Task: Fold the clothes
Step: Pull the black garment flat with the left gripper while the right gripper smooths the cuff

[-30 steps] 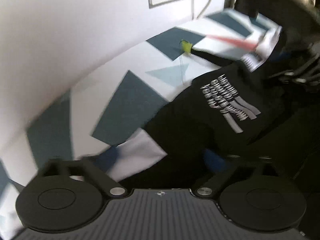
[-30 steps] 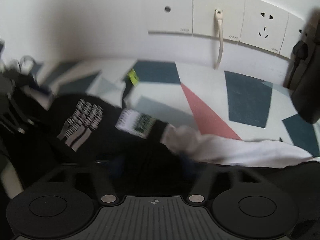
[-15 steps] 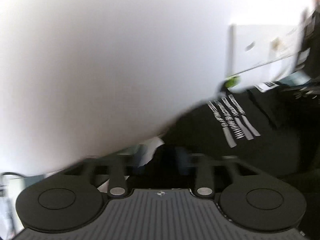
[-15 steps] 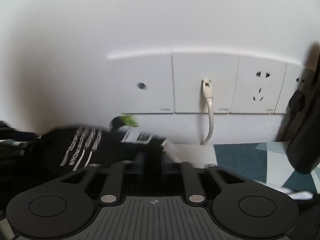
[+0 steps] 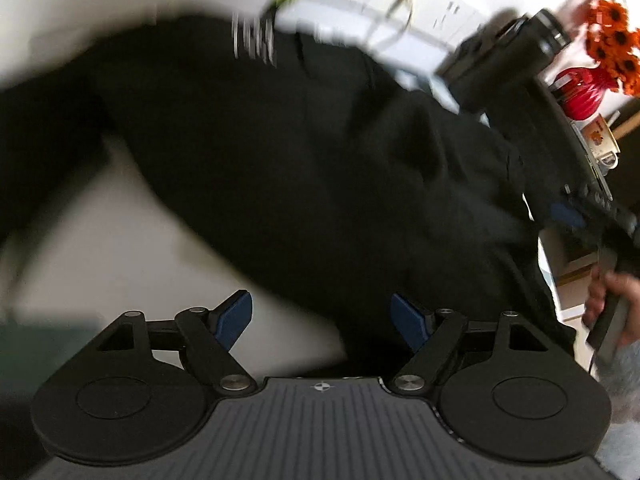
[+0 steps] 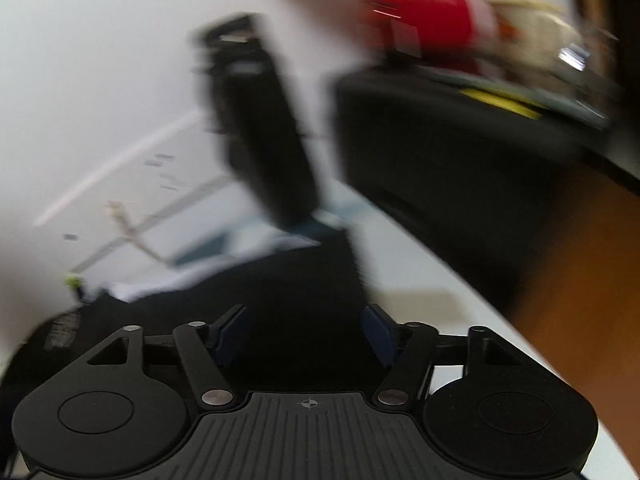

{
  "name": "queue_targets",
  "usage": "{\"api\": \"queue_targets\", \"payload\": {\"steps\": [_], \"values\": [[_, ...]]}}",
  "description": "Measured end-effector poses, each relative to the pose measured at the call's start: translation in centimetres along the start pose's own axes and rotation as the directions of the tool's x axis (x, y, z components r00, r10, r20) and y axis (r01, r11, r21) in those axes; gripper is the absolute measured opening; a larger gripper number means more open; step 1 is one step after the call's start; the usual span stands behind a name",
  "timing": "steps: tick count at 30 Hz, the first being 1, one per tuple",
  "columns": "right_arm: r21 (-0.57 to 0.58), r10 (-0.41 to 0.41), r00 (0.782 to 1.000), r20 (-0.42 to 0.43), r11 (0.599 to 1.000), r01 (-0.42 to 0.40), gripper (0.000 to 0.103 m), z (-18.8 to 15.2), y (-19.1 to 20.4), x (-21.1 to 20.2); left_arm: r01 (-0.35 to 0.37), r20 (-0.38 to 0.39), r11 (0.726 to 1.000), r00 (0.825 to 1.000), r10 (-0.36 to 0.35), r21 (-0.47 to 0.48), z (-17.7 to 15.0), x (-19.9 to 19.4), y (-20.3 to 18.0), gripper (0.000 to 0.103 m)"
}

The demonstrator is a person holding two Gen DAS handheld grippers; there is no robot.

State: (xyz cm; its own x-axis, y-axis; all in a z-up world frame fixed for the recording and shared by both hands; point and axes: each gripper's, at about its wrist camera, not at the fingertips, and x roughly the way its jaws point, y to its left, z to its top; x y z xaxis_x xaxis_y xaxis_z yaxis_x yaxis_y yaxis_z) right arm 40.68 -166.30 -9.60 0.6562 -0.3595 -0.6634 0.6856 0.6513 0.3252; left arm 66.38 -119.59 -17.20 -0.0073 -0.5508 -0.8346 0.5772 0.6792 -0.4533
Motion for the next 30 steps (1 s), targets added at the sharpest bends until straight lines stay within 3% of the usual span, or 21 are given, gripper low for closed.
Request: {"api": "queue_targets", "payload": {"steps": [2, 5, 12, 15, 17, 18, 22, 24, 25, 28, 30], "values": [[0.023, -0.021, 0.999, -0.037, 0.999, 0.022, 0.063, -0.8, -2.2, -0.1, -0.011, -0.001, 0.999, 1.000, 0.011, -0.030, -0.9, 0.9, -0.6, 0.085], [0.034, -0.036, 0.995, -0.093, 0.999, 0.040, 0.064, -2.0, -4.8, 0.0, 0.004, 0.015, 0.999, 1.000, -0.003, -0.044, -1.2, 1.5, -1.8, 0.085], [-0.114, -0.058, 0.985, -0.165, 0.993, 0.039, 0.073, -3.3, -4.5, 1.2, -0.032, 0.012, 0.999, 0.999, 0.032, -0.005, -2.5, 2.6, -4.8, 0.082], [-0.107, -0.056, 0.982, -0.178, 0.994, 0.038, 0.084, -3.5, -4.6, 1.8, -0.008, 0.025, 0.998, 1.000, 0.010, -0.062, -2.6, 2.5, -4.3, 0.063], [-0.130, -0.052, 0.982, -0.180, 0.991, 0.029, 0.089, -3.8, -4.6, 2.0, 0.005, 0.019, 0.996, 1.000, -0.004, -0.093, -2.4, 2.8, -3.8, 0.018], [-0.155, -0.059, 0.982, -0.177, 0.987, 0.031, 0.087, -3.9, -4.2, 2.0, 0.012, 0.009, 0.993, 1.000, -0.011, -0.114, -2.4, 3.0, -3.5, 0.012], [-0.229, -0.058, 0.983, -0.176, 0.973, 0.016, 0.039, -3.8, -2.4, 2.1, 0.007, 0.013, 0.993, 1.000, -0.006, -0.119, -2.5, 1.9, -3.5, 0.007], [-0.188, -0.027, 0.984, -0.178, 0.982, -0.007, 0.025, -2.8, -2.6, 1.7, 0.007, 0.037, 0.996, 0.999, -0.004, -0.087, -2.4, 0.4, -4.1, 0.006], [-0.162, -0.022, 0.987, -0.157, 0.987, -0.004, 0.020, -2.2, -3.0, 1.1, 0.012, 0.031, 0.998, 0.999, -0.010, -0.064, -2.8, 0.0, -4.7, 0.006], [-0.125, -0.067, 0.997, -0.047, 0.990, 0.060, 0.018, -0.5, -4.0, -2.6, 0.034, -0.013, 0.999, 0.999, -0.034, 0.019, -4.6, -1.0, -6.6, 0.006], [-0.135, -0.119, 0.992, -0.044, 0.984, 0.113, 0.018, -0.5, -4.8, -4.2, 0.056, -0.076, 0.998, 0.996, -0.053, 0.039, -5.7, -0.7, -7.3, 0.007]]}}
